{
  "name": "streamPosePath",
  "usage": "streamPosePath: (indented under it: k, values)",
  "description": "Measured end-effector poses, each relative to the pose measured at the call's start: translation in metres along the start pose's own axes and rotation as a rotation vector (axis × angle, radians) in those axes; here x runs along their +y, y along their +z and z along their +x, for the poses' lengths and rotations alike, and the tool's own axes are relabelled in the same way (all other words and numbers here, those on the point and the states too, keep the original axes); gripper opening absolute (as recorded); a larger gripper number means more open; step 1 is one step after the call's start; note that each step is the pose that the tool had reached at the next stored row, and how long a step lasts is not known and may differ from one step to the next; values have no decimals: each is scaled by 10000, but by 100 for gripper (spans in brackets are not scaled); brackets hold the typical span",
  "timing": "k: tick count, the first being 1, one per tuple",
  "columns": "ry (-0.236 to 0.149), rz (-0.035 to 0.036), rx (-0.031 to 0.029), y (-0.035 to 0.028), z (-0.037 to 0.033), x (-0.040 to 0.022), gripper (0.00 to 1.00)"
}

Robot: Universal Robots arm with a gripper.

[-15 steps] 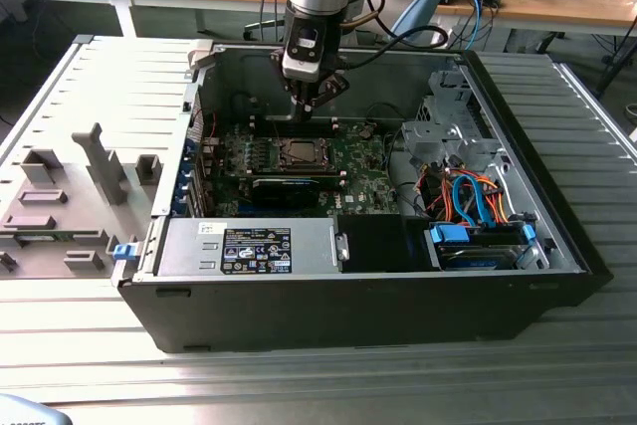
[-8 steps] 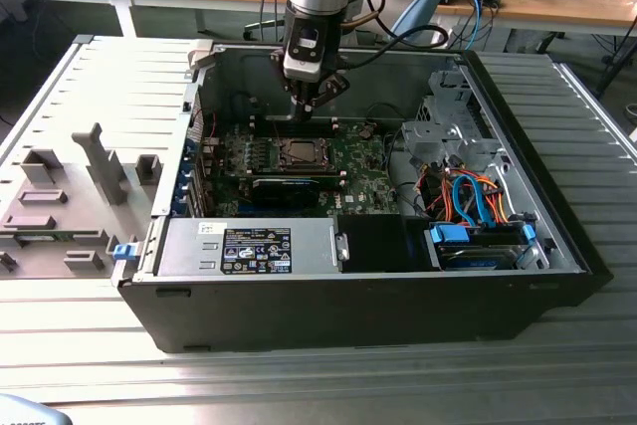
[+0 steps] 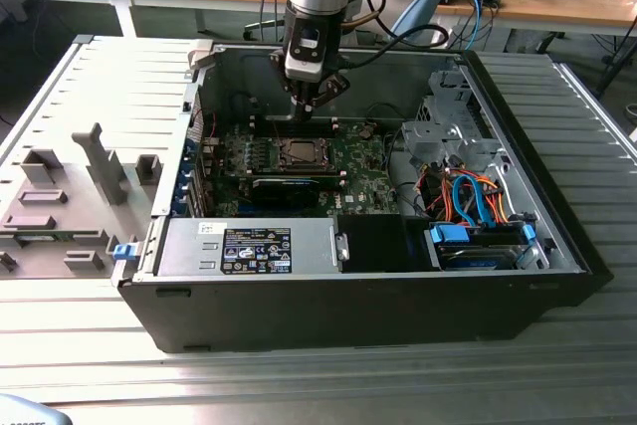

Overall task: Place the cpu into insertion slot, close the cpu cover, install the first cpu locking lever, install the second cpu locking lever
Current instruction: 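Install the first cpu locking lever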

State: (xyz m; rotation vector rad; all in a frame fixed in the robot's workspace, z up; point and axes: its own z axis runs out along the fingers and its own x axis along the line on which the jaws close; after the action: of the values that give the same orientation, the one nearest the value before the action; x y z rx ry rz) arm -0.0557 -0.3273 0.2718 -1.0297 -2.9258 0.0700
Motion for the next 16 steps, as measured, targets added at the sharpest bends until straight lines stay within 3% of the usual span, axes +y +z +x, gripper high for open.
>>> streamPosePath:
  k: [16]
  values:
    - [-251,5,-14,0,0,0,11]
